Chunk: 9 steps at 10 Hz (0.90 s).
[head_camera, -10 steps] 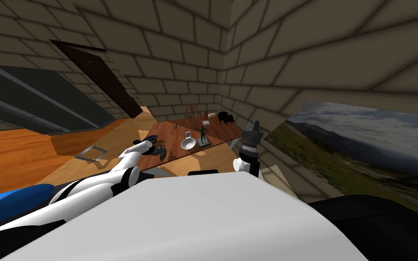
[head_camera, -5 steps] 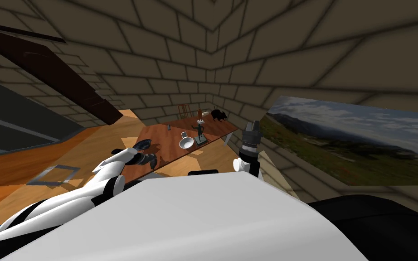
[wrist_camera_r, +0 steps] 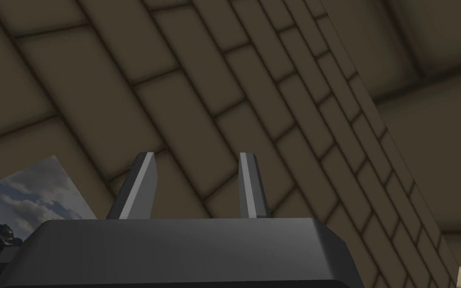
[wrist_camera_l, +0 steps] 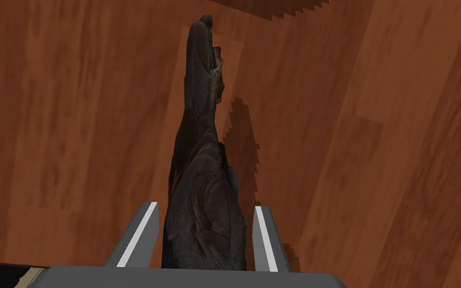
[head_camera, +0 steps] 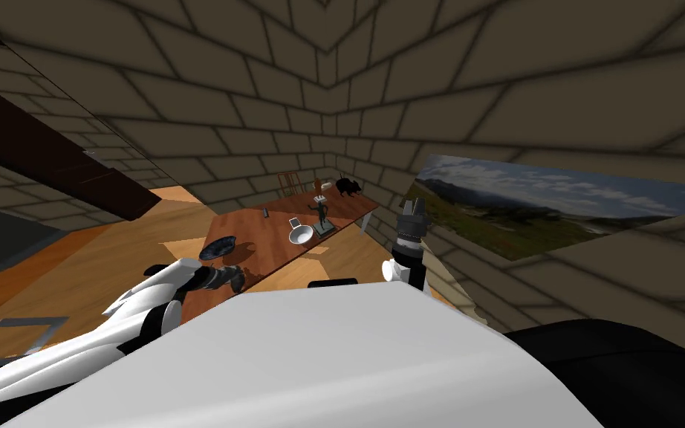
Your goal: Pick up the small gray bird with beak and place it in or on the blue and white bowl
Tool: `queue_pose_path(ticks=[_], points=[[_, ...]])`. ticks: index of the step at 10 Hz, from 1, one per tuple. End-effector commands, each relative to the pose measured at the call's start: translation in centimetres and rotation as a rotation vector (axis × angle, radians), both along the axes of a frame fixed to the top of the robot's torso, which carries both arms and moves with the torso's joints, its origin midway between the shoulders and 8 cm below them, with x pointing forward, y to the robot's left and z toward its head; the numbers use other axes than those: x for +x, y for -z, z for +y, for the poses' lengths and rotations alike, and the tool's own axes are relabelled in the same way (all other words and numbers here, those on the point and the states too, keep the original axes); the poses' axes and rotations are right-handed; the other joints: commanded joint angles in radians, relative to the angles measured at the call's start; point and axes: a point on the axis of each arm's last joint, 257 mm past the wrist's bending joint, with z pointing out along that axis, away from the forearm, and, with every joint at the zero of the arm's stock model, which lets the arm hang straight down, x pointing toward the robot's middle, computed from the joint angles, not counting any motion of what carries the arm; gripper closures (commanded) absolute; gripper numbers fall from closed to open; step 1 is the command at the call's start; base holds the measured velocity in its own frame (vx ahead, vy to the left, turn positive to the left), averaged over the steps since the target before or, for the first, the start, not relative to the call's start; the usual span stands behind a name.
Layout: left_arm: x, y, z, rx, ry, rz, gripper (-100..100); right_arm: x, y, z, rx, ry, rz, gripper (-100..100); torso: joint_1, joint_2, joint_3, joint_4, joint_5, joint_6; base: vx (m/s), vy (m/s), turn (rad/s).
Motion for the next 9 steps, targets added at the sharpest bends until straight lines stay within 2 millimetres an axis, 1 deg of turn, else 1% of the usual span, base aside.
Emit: queue_pose_path(ticks=[1,2,3,4,5,6,7,8,9], points=[[-1.5,-0.4,1.0,0.000,-0.029,0.005,100,0.0,0.0,0.0,0.000,0.000,0.000,0,0.000,0.000,0.000,0.000,0.000,0.000,-0.074,0.080,-0.192],[-3.5,-0.5,2.3,-0.006,-0.076,0.010,100,0.0,0.0,0.0,0.000,0.000,0.000,0,-0.002,-0.001,0.000,0.000,-0.001,0.000,-0.050,0.062,-0.318],[-3.9,-0.4,2.3,-0.006,-0.078,0.016,100,0.0,0.0,0.0,0.000,0.000,0.000,0,-0.003,-0.002,-0.001,0.000,-0.001,0.001,-0.031,0.049,-0.190],[-6.3,-0.6,3.6,-0.010,-0.126,0.025,100,0.0,0.0,0.0,0.000,0.000,0.000,0,-0.005,-0.003,-0.001,0.000,-0.002,0.000,-0.039,0.048,-0.320],[-6.3,-0.6,3.6,-0.010,-0.126,0.025,100,0.0,0.0,0.0,0.000,0.000,0.000,0,-0.005,-0.003,-0.001,0.000,-0.002,0.002,-0.031,0.053,-0.154],[-8.3,-1.0,4.8,-0.010,-0.171,0.028,100,0.0,0.0,0.0,0.000,0.000,0.000,0,-0.005,-0.004,-0.002,0.000,-0.002,0.000,-0.028,0.045,-0.308],[-8.6,-0.9,4.9,-0.010,-0.172,0.031,100,0.0,0.0,0.0,0.000,0.000,0.000,0,-0.005,-0.004,-0.002,0.000,-0.002,0.002,-0.029,0.044,-0.182],[-10.7,-1.4,6.1,-0.008,-0.215,0.036,100,0.0,0.0,0.0,0.000,0.000,0.000,0,-0.006,-0.005,-0.002,0.000,-0.002,0.001,-0.039,0.055,-0.327],[-12.5,-2.0,7.4,-0.002,-0.255,0.034,100,0.0,0.0,0.0,0.000,0.000,0.000,0,-0.005,-0.004,-0.002,0.000,-0.003,0.002,-0.047,0.085,-0.401]])
